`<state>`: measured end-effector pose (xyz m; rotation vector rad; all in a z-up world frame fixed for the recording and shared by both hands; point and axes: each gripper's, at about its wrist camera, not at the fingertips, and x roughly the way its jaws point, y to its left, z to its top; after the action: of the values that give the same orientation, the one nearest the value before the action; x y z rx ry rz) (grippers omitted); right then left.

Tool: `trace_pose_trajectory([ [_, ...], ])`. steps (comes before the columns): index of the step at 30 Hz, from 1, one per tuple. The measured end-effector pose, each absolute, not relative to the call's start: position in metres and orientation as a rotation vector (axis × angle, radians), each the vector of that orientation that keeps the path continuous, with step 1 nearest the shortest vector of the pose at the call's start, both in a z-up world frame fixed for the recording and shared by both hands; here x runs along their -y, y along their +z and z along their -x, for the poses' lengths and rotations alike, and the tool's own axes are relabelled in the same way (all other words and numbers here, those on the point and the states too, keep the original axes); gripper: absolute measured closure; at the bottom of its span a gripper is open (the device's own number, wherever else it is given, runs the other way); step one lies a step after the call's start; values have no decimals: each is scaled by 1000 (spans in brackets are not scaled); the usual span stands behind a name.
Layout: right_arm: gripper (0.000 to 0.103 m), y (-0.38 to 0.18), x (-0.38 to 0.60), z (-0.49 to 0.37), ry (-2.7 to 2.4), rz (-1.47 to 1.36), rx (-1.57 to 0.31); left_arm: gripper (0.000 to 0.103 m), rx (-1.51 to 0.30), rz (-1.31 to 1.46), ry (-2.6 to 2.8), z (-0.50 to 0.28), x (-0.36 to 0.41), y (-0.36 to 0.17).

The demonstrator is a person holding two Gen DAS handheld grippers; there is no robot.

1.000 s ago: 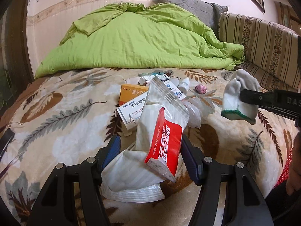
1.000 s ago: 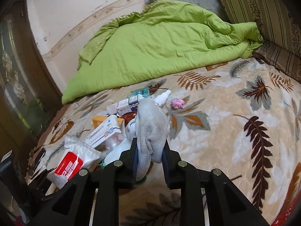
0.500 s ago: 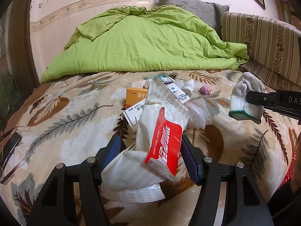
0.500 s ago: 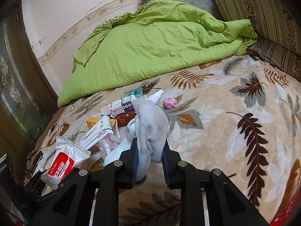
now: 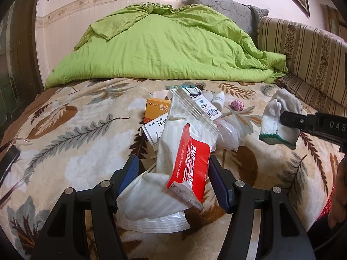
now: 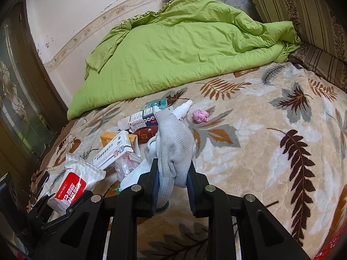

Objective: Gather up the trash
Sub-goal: 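Lift the glove and wipes pack off the bed with both grippers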

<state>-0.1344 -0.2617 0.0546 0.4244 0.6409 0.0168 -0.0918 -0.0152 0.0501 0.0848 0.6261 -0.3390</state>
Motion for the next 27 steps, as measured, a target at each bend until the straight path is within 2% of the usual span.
trace_pose_trajectory([
  [15, 79, 62, 246, 151, 47, -396, -602, 40, -612, -57, -342, 96, 11, 55],
  [27, 79, 76, 265, 220, 79, -462, -596, 40, -610, -81, -454, 137, 35, 77],
])
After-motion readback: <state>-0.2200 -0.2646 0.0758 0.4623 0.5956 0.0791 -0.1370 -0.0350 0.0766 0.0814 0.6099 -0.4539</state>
